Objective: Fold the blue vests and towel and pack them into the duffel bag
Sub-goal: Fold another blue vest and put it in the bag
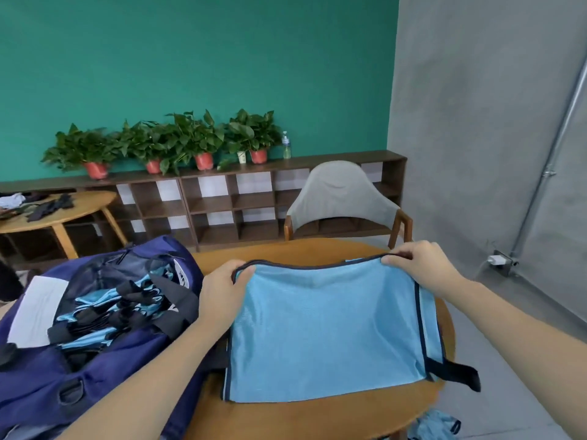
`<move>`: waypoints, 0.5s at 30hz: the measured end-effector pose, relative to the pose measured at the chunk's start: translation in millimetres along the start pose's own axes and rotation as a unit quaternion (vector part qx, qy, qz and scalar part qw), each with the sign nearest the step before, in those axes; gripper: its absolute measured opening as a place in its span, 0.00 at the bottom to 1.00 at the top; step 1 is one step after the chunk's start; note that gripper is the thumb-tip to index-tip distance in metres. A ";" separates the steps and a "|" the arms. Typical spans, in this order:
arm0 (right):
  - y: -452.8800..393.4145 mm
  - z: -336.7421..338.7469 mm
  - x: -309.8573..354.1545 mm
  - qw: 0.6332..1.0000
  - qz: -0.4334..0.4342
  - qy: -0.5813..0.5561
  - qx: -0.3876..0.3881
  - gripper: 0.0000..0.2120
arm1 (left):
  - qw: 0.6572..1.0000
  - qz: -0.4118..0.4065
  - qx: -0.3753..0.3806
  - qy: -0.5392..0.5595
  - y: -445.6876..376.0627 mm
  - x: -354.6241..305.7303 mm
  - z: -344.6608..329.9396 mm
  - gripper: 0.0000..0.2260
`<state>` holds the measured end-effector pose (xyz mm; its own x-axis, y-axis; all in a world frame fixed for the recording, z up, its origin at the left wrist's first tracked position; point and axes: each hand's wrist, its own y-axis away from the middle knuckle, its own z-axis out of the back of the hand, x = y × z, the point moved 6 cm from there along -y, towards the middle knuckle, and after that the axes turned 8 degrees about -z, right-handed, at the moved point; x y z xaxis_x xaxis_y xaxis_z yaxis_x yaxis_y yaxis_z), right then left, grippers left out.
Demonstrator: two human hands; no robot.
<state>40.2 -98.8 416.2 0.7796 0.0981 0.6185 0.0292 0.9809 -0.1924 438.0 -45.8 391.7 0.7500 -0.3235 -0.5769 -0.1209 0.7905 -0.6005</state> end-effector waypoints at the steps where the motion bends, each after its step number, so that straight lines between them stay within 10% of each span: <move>1: -11.7 -10.1 -4.8 1.000 -0.011 0.025 -0.012 0.09 | 0.999 0.011 0.017 -0.027 -6.4 11.9 -10.9 0.07; 6: -25.3 -71.1 -21.5 0.985 -0.005 0.170 -0.018 0.18 | 0.952 0.061 0.149 -0.260 3.4 36.3 -64.3 0.20; 15: 69.1 -170.3 -15.7 0.980 0.078 0.141 0.113 0.22 | 0.914 -0.072 0.360 -0.173 96.3 -6.5 -145.2 0.27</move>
<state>136.5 -61.2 263.5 0.9067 0.2311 0.3529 -0.2193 0.9729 -0.0736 327.1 -43.1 257.2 0.9001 -0.3665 -0.2356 0.3617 0.9300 -0.0647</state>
